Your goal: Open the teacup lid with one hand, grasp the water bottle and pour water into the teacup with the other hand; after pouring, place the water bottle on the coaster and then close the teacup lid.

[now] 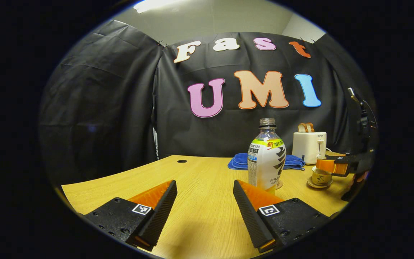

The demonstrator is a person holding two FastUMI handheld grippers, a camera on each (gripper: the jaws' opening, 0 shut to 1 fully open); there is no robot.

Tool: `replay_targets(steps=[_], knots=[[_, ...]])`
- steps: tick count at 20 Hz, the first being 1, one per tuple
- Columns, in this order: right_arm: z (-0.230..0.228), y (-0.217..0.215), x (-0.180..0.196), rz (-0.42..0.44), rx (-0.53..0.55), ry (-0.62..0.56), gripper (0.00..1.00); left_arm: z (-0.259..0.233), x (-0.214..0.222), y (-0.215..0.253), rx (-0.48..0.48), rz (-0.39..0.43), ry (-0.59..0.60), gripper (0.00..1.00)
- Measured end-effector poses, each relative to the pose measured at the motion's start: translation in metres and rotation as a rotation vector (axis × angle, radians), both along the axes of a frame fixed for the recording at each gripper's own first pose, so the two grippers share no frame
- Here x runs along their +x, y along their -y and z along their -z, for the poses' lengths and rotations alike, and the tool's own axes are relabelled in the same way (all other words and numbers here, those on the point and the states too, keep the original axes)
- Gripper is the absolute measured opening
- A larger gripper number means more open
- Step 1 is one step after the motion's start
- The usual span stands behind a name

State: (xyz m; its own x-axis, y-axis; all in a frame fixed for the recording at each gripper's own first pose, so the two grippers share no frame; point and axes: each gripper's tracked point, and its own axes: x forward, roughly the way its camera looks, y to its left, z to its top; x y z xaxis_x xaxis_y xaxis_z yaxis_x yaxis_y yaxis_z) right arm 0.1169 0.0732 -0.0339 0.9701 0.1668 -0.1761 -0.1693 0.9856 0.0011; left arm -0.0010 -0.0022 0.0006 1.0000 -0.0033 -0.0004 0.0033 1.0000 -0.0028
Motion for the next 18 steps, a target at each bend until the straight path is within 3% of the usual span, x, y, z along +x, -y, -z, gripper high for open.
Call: replay_targets(steps=[1, 3, 6, 12, 13, 18], knots=[[0.001, 0.004, 0.001, 0.023, -0.006, -0.009, 0.61, 0.000, 0.000, 0.000, 0.000, 0.000, 0.000, 0.92], [-0.002, 0.003, 0.002, 0.023, -0.013, -0.003, 0.40, 0.000, 0.000, 0.000, 0.000, 0.000, 0.000, 0.92], [0.000, 0.003, 0.000, 0.019, -0.009, -0.004, 0.34, 0.000, 0.000, 0.000, 0.000, 0.000, 0.000, 0.92], [-0.010, 0.004, -0.005, 0.017, -0.006, 0.056, 0.33, 0.000, 0.000, 0.000, 0.000, 0.000, 0.000, 0.92], [-0.014, 0.004, -0.006, 0.013, -0.001, 0.072, 0.33, 0.000, 0.000, 0.000, 0.000, 0.000, 0.000, 0.89], [-0.018, 0.009, -0.012, 0.030, 0.008, 0.109, 0.33, 0.000, 0.000, 0.000, -0.001, 0.000, 0.001, 0.92]])
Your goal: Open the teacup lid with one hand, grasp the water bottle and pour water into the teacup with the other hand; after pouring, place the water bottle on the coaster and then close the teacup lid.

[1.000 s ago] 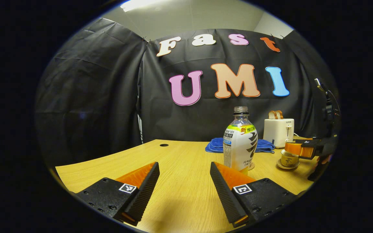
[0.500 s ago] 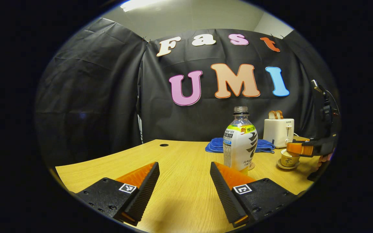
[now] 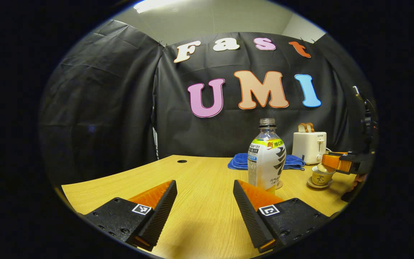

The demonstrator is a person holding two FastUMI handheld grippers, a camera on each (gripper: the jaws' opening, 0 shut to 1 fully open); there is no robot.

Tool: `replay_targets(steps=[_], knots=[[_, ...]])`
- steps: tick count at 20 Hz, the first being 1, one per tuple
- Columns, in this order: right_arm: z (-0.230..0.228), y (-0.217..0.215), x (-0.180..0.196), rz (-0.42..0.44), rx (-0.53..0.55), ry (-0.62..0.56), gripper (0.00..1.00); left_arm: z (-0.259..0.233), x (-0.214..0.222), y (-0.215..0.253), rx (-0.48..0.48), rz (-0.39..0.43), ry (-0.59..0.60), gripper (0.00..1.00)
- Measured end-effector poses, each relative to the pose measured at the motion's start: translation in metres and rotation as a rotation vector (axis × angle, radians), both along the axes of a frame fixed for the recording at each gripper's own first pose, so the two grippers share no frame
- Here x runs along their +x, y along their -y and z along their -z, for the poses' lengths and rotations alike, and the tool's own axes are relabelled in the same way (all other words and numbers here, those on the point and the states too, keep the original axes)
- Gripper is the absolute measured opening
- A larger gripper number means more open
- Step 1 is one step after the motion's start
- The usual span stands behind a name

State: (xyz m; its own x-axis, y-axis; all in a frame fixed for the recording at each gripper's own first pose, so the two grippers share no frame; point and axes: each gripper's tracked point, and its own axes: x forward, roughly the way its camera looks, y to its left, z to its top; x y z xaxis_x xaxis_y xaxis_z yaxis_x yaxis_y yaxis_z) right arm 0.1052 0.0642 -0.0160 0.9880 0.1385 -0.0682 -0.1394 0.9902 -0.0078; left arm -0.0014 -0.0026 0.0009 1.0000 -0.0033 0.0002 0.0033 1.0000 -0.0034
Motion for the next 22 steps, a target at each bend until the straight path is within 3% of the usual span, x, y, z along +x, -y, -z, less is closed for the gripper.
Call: replay_targets(steps=[7, 11, 16, 22], knots=[[-0.009, 0.011, -0.017, 0.017, 0.016, 0.048, 0.33, 0.000, -0.003, 0.006, -0.001, 0.022, 0.001, 0.91], [-0.010, 0.023, -0.029, 0.049, 0.015, 0.054, 0.33, 0.000, -0.008, 0.029, -0.004, 0.131, 0.005, 0.91], [-0.012, 0.035, -0.048, 0.057, 0.017, 0.059, 0.33, -0.002, -0.022, 0.070, -0.007, 0.325, 0.011, 0.91], [-0.014, 0.055, -0.066, 0.079, 0.017, 0.064, 0.33, 0.002, -0.015, 0.091, -0.008, 0.391, -0.018, 0.91]])
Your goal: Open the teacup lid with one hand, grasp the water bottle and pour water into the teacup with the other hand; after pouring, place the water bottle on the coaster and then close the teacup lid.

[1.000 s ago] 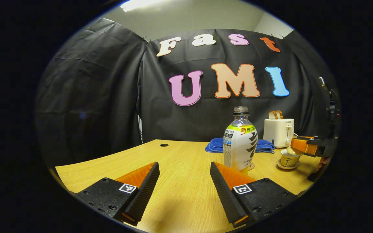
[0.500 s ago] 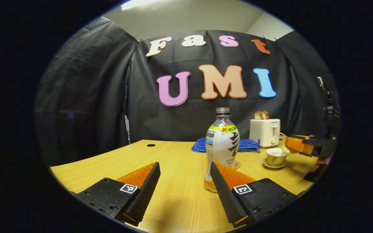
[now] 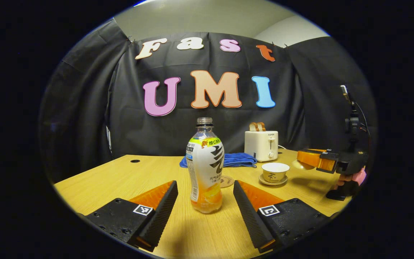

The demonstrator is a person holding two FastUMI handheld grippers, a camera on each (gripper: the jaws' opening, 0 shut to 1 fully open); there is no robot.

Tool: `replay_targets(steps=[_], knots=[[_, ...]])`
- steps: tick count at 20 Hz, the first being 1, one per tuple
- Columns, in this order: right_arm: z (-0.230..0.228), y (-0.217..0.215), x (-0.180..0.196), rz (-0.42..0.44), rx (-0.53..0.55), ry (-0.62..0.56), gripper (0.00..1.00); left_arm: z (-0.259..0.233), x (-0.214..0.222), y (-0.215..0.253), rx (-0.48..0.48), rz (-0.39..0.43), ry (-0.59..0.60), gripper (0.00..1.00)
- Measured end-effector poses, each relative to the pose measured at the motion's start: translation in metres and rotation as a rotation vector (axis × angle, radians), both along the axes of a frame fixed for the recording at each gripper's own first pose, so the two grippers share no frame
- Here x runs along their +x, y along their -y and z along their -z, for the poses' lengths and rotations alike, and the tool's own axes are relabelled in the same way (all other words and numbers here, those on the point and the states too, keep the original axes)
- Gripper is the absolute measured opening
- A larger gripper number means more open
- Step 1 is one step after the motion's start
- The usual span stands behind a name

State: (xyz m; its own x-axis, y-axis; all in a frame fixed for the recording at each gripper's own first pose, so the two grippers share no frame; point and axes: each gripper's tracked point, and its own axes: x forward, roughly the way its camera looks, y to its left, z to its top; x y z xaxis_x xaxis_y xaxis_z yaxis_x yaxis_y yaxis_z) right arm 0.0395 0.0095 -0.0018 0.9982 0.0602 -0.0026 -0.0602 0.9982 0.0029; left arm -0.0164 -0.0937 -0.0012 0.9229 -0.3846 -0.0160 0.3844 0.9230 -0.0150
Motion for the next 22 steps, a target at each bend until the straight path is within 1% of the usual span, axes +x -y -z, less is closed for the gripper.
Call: replay_targets(steps=[1, 5, 6, 7, 11, 13, 14, 17, 19, 20, 21, 22], knots=[[-0.001, 0.004, -0.002, 0.007, -0.001, 0.001, 0.32, 0.002, 0.005, 0.003, 0.002, 0.004, -0.010, 0.91], [-0.001, 0.014, -0.011, 0.011, -0.002, 0.002, 0.33, 0.011, 0.028, 0.014, 0.009, 0.008, -0.073, 0.91], [-0.002, 0.017, -0.014, 0.012, -0.003, 0.004, 0.32, 0.013, 0.034, 0.016, 0.009, 0.007, -0.088, 0.89], [-0.001, 0.020, -0.016, 0.014, -0.003, 0.003, 0.33, 0.015, 0.040, 0.018, 0.011, 0.003, -0.100, 0.91], [-0.002, 0.034, -0.025, 0.026, -0.003, 0.005, 0.33, 0.018, 0.054, 0.022, 0.032, -0.014, -0.117, 0.91], [-0.004, 0.042, -0.029, 0.035, -0.003, 0.006, 0.33, 0.019, 0.059, 0.024, 0.042, -0.016, -0.115, 0.87], [-0.003, 0.044, -0.029, 0.038, -0.003, 0.006, 0.33, 0.019, 0.061, 0.026, 0.048, -0.018, -0.115, 0.83], [-0.003, 0.047, -0.030, 0.038, -0.004, 0.005, 0.34, 0.020, 0.065, 0.028, 0.059, -0.017, -0.113, 0.82], [-0.003, 0.050, -0.029, 0.047, -0.004, 0.005, 0.33, 0.019, 0.069, 0.025, 0.057, -0.028, -0.108, 0.73], [-0.001, 0.051, -0.030, 0.050, -0.004, 0.004, 0.33, 0.019, 0.068, 0.027, 0.060, -0.026, -0.110, 0.65], [-0.002, 0.052, -0.030, 0.051, -0.004, 0.004, 0.33, 0.021, 0.067, 0.026, 0.061, -0.026, -0.111, 0.65], [-0.003, 0.052, -0.030, 0.052, -0.005, 0.004, 0.33, 0.019, 0.067, 0.026, 0.058, -0.026, -0.108, 0.62]])
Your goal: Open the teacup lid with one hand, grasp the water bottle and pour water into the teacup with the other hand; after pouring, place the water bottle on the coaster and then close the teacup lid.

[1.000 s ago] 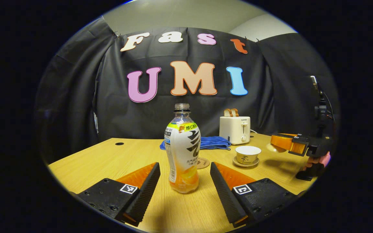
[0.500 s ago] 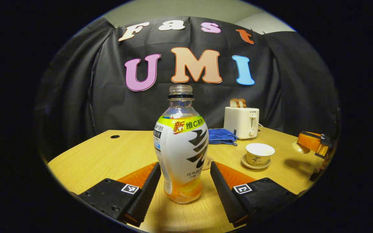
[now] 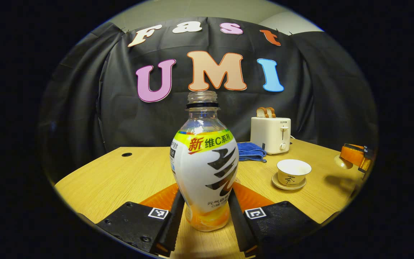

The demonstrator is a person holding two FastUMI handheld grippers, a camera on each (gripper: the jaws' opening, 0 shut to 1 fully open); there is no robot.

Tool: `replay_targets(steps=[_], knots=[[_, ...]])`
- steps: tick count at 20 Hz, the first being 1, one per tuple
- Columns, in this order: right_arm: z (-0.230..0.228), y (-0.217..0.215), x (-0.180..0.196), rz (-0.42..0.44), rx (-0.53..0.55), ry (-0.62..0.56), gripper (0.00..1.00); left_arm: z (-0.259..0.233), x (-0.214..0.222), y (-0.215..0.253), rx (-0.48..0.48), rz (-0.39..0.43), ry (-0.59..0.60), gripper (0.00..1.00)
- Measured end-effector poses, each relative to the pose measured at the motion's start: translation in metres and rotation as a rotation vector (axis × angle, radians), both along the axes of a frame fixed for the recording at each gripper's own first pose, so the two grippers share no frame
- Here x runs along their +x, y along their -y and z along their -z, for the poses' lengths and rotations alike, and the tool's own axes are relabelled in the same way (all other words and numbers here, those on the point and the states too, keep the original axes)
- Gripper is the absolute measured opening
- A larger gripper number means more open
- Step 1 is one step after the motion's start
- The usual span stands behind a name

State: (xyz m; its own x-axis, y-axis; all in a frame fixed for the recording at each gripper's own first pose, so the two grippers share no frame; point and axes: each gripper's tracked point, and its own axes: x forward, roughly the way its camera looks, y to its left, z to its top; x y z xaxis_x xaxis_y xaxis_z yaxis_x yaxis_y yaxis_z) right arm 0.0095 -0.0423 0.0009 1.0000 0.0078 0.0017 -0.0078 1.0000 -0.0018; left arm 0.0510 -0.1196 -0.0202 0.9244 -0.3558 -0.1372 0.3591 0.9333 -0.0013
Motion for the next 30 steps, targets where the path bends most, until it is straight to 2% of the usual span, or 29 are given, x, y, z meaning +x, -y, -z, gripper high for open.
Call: replay_targets(steps=[3, 7, 14, 22, 26, 30], knots=[[0.000, 0.002, 0.000, 0.006, 0.000, 0.000, 0.34, 0.003, 0.001, 0.002, 0.021, 0.000, -0.006, 0.58], [0.000, 0.007, -0.001, 0.016, 0.000, 0.000, 0.33, 0.001, 0.016, 0.002, 0.168, -0.043, 0.017, 0.58], [0.000, 0.026, 0.000, 0.080, -0.003, 0.000, 0.34, -0.014, 0.039, 0.008, 0.583, -0.069, 0.124, 0.58], [-0.001, 0.041, 0.002, 0.116, -0.004, 0.002, 0.33, -0.016, 0.051, 0.020, 1.058, -0.021, 0.252, 0.57], [-0.001, 0.041, 0.003, 0.115, -0.005, 0.002, 0.34, -0.017, 0.049, 0.022, 1.237, 0.018, 0.301, 0.57], [0.000, 0.041, 0.003, 0.111, -0.004, 0.001, 0.34, -0.022, 0.058, 0.041, 1.365, 0.055, 0.353, 0.57]])
